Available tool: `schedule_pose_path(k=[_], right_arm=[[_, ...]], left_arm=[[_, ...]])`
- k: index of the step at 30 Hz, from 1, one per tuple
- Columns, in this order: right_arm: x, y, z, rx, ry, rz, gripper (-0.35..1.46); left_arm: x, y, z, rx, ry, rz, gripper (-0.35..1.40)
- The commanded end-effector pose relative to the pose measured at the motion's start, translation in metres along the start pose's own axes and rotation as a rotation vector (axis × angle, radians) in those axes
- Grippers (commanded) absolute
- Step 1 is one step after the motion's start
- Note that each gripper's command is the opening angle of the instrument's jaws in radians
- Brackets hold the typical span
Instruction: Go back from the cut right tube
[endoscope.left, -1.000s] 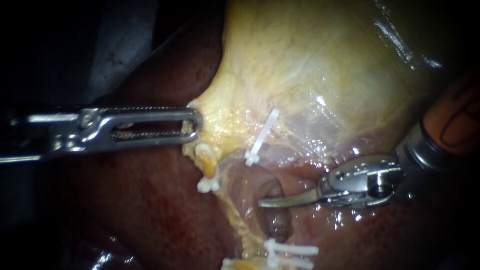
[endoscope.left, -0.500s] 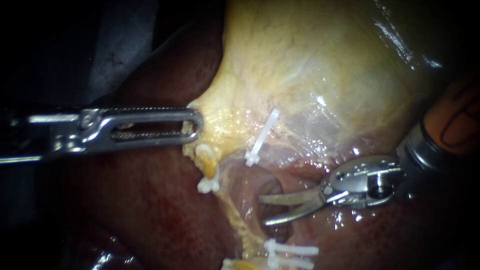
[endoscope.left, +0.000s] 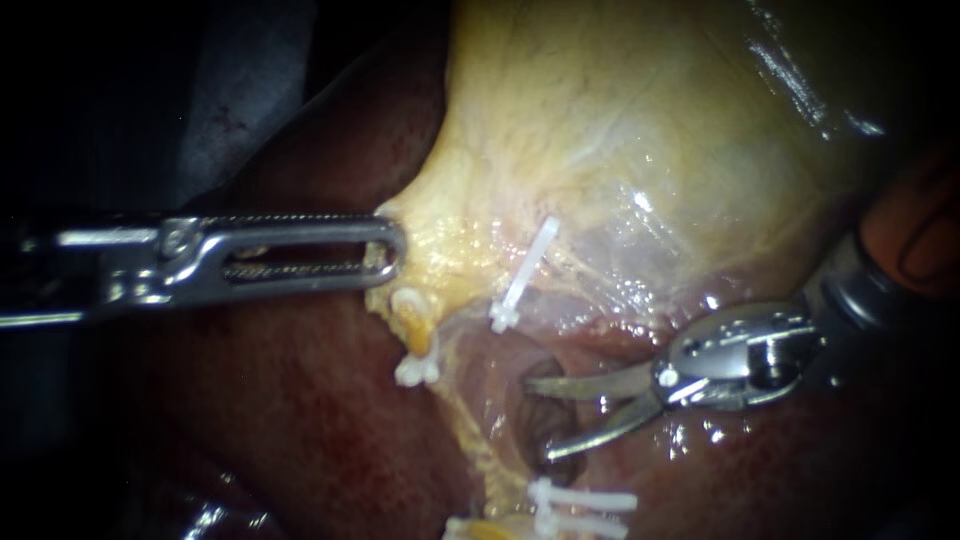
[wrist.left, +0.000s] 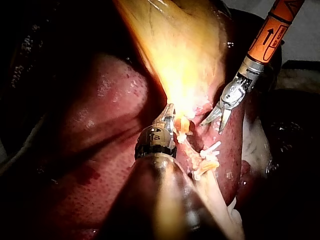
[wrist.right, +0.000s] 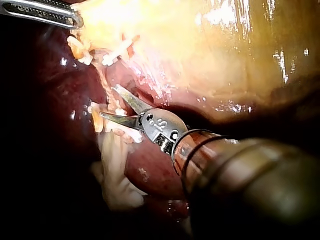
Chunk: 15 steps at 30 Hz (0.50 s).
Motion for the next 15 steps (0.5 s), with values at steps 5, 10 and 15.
schedule_pose_path(k=[5, 10, 15], right_arm=[[0.002, -0.0002, -0.0034, -0.025, 0.03, -0.029, 0.66], [0.0044, 0.0001, -0.007, -0.065, 0.073, -0.076, 0.74], [0.0058, 0.0001, -0.0094, -0.089, 0.097, -0.111, 0.81]], left_arm=[[0.0, 0.0002, 0.0001, 0.001, 0.001, 0.0, -0.35], [0.0001, 0.0004, 0.0002, 0.0, 0.0, 0.001, -0.35], [0.0002, 0.0005, 0.0004, 0.0, -0.001, 0.002, -0.35]])
